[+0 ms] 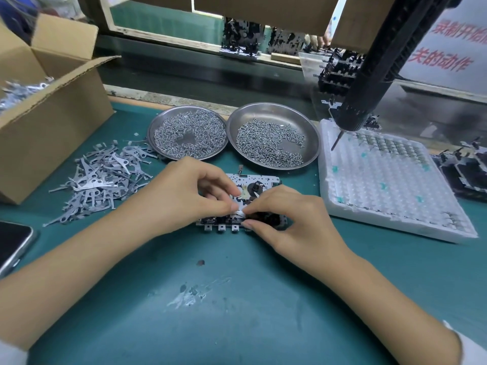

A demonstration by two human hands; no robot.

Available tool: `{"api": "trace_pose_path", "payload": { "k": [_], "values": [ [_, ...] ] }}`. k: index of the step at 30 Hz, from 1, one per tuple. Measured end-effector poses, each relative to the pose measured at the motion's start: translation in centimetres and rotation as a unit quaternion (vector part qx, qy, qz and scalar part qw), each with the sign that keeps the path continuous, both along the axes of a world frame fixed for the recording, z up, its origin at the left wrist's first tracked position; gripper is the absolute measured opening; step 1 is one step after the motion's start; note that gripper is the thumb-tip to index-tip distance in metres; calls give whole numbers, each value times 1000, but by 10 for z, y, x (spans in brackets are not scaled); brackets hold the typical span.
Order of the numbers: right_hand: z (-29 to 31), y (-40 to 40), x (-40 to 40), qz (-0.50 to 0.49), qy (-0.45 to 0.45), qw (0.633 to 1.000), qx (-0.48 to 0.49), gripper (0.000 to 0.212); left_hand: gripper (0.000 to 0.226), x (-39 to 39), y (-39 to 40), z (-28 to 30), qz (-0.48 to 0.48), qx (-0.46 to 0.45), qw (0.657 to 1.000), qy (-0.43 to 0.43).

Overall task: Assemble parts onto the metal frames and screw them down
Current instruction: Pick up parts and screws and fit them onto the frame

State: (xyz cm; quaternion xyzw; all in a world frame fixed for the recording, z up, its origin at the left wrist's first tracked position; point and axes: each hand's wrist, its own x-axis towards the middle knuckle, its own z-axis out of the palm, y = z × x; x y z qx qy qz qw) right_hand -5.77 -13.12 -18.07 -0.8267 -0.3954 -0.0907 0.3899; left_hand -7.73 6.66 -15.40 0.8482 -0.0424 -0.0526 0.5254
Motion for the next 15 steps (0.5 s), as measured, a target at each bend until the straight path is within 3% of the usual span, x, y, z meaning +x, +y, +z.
{"api": "trace_pose_path", "payload": {
  "k": [15],
  "values": [
    [-15,2,-8,-65,-116,990,-44,11,16,2,0,-4,-29,-3,1000,4]
  ]
}}
